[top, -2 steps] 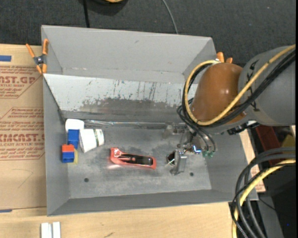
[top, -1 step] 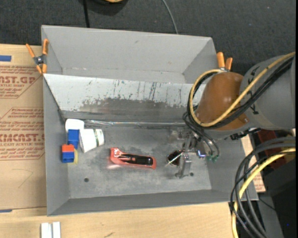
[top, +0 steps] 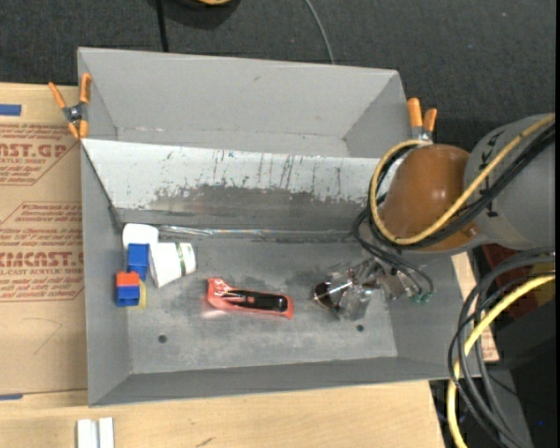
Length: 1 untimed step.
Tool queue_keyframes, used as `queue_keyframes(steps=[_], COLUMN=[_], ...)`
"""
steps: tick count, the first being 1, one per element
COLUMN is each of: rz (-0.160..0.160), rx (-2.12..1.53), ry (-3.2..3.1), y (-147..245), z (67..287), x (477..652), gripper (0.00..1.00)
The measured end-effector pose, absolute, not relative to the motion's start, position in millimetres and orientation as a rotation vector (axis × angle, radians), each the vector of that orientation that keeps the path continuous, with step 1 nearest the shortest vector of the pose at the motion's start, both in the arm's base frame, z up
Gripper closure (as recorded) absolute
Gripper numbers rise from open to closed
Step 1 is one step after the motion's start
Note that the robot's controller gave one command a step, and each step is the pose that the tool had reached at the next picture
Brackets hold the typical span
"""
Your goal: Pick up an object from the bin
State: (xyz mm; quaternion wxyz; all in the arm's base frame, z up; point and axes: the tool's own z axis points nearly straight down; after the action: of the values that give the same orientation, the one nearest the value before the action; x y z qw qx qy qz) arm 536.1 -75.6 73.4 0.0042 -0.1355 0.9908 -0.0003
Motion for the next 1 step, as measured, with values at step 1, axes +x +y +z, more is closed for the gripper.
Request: queue_keyframes(steps=[1], rz=[-0.001], rx=[-0.424], ry=[3.104], y=[-75.6], z=[73.4], x=[536.1], gripper=[1.0])
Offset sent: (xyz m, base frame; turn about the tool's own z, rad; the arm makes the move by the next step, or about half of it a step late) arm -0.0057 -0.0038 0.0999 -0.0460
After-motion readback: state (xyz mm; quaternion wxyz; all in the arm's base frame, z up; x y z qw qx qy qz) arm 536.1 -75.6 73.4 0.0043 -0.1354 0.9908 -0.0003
